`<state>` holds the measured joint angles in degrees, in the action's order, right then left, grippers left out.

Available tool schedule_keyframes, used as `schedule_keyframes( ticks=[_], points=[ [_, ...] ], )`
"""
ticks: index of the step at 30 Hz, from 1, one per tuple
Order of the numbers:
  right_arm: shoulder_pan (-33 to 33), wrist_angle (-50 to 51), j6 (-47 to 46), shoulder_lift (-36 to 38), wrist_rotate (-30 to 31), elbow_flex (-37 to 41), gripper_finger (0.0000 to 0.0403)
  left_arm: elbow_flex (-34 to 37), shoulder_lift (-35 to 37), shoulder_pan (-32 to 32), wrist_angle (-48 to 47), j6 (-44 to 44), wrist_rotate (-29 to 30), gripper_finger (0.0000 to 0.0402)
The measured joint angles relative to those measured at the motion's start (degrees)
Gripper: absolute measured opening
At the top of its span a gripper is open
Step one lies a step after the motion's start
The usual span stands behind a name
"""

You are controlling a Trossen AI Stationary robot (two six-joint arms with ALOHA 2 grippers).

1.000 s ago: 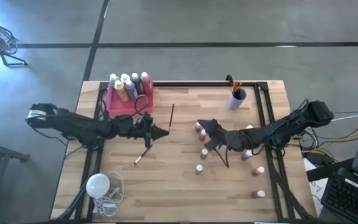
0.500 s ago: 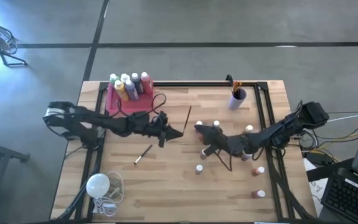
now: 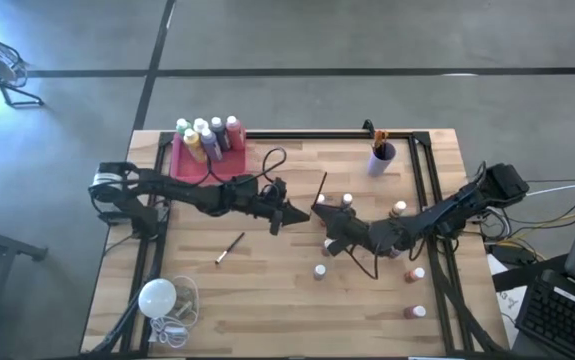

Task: Pick & Place Paint Supplies
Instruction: Put the silver paint brush into the purple cup

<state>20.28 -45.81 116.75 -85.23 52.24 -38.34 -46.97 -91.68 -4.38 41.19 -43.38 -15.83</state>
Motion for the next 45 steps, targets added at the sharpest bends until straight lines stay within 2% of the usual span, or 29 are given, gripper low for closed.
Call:
schedule_keyframes(
  ticks=[5, 10, 27, 39, 45],
  points=[
    [0.13, 0.18, -0.43, 0.00, 0.01, -0.21, 0.0179, -1.25, -0.31, -0.53, 0.22, 0.04, -1.26, 0.0000],
    [0.13, 0.55, -0.38, 0.00, 0.21, -0.29, 0.0160, -1.78, -0.31, -0.51, 0.13, 0.07, -2.03, 0.0000],
    [0.08, 0.84, -1.05, 0.00, 0.31, -0.77, 0.0021, -1.80, -0.13, -0.44, -0.19, -0.05, -3.53, 0.0000],
    [0.08, 0.49, -1.75, 0.00, 0.39, -0.77, 0.0011, -1.82, -0.13, -0.44, -0.69, -0.13, -4.18, 0.0002],
    [0.08, 0.27, -3.85, 0.02, 0.29, -0.82, 0.0010, -1.76, -0.24, -0.27, -0.68, 3.02, -4.25, 0.0030]
  ],
)
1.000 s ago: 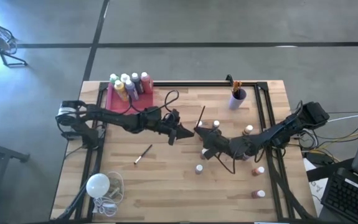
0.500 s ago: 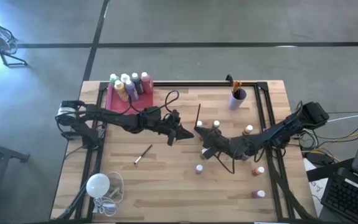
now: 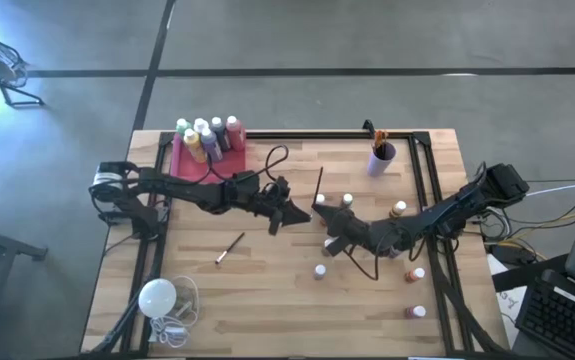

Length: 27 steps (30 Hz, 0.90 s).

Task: Pick & Place Paint Supplies
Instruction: Put the silver paint brush into the purple cup

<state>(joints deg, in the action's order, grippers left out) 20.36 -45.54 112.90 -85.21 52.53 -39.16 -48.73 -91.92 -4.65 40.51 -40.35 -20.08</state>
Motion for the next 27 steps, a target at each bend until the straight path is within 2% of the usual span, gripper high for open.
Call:
schedule_keyframes(
  ticks=[4, 7, 10, 12, 14, 18, 21, 23, 24, 27],
  points=[
    [0.00, 0.09, 0.00, 0.00, 0.49, 0.00, 0.0010, 0.00, 0.02, 0.20, -0.23, 4.07, -0.66, 0.0071],
    [0.00, -0.35, -0.79, 0.00, 3.43, 0.00, 0.0009, 0.00, 0.18, -0.55, -0.58, 6.28, -3.59, 0.0113],
    [0.00, -0.80, -6.23, 0.36, 6.97, 0.00, 0.0009, 0.00, 1.95, -2.73, -2.64, 9.69, -7.41, 0.0152],
    [-0.09, -1.71, -11.56, 1.67, 9.57, 0.00, 0.0009, 0.03, 3.76, -3.94, -6.00, 13.25, -7.11, 0.0168],
    [-0.74, -1.81, -17.33, 4.33, 11.36, 0.00, 0.0009, 0.13, 5.10, -4.43, -10.29, 18.29, -2.78, 0.0175],
    [-3.11, 0.21, -29.43, 12.59, 13.28, 0.02, 0.0009, 0.31, 6.51, -4.22, -15.63, 27.64, 9.49, 0.0175],
    [-5.29, 8.73, -41.13, 21.30, 13.32, 0.00, 0.0008, 0.31, 6.64, -4.10, -16.13, 29.84, 12.85, 0.0174],
    [-6.75, 21.86, -52.11, 27.87, 9.32, -0.69, 0.0008, 0.31, 6.59, -4.03, -16.27, 30.29, 12.98, 0.0175],
    [-7.70, 31.41, -59.49, 31.16, 4.93, -1.80, 0.0008, 0.31, 6.55, -3.99, -16.17, 30.59, 12.96, 0.0174],
    [-13.23, 56.25, -81.76, 38.45, -14.14, -7.33, 0.0008, 0.31, 6.47, -3.99, -16.15, 31.55, 12.94, 0.0174]
  ],
)
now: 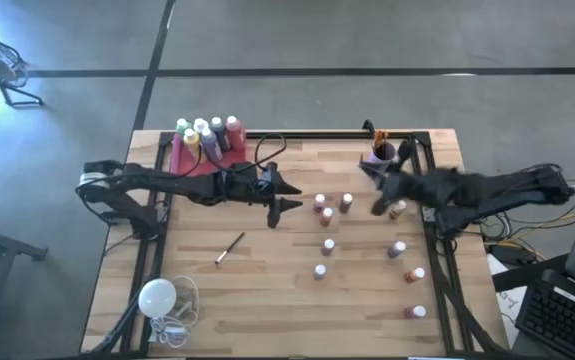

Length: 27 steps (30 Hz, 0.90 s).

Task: Pick & Place Paint Supplies
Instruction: Put the silver paint brush into the purple cup

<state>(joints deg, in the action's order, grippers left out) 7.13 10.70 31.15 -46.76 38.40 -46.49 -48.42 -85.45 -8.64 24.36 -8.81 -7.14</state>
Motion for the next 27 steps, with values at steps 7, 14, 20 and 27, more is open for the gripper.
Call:
schedule_keyframes(
  ticks=[7, 14, 20, 27],
  points=[
    [-13.79, 14.58, -15.29, 8.76, -9.32, -4.82, 0.0008, 0.00, 0.00, 0.11, 0.05, 0.14, 0.00, 0.0175],
    [-22.47, 15.48, -19.15, 12.43, -20.99, -3.50, 0.0008, 0.00, -0.02, 0.11, 0.04, 0.95, 0.00, 0.0174],
    [-27.46, 15.60, -19.24, 11.00, -23.79, -2.70, 0.0008, 0.00, -0.02, 0.13, -0.01, 0.94, -0.02, 0.0174],
    [-35.81, 15.55, -21.03, 8.19, -32.92, -3.09, 0.0008, 0.43, -0.04, 1.43, -0.83, 2.60, 0.08, 0.0174]
  ],
)
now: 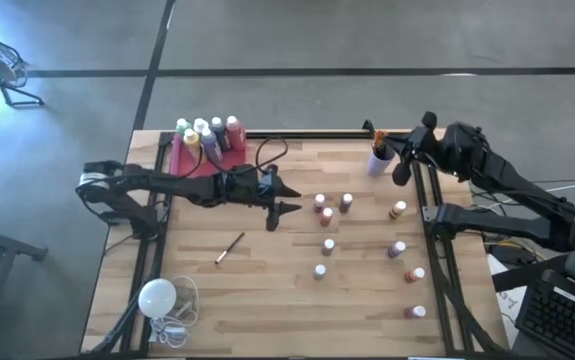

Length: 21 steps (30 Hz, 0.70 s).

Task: Pick & Place Paint Supplies
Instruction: Put the silver paint brush into the purple cup

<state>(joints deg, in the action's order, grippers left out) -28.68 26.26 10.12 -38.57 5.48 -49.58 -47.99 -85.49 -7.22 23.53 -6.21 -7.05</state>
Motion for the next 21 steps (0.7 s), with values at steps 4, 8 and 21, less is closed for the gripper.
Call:
schedule_keyframes(
  ticks=[4, 8, 21],
  points=[
    [-6.20, 0.09, -1.13, -2.00, -5.92, -0.02, 0.0008, 0.88, -0.02, 2.31, 1.60, 4.75, 2.27, 0.0173],
    [-12.59, 0.15, -1.48, -3.97, -11.42, -0.02, 0.0008, 1.16, -0.02, 3.99, 3.13, 6.57, 4.45, 0.0172],
    [-29.79, 0.50, -2.05, -9.67, -26.20, 0.43, 0.0008, 1.33, -0.02, 4.38, 2.99, 6.20, 4.59, 0.0172]
  ],
)
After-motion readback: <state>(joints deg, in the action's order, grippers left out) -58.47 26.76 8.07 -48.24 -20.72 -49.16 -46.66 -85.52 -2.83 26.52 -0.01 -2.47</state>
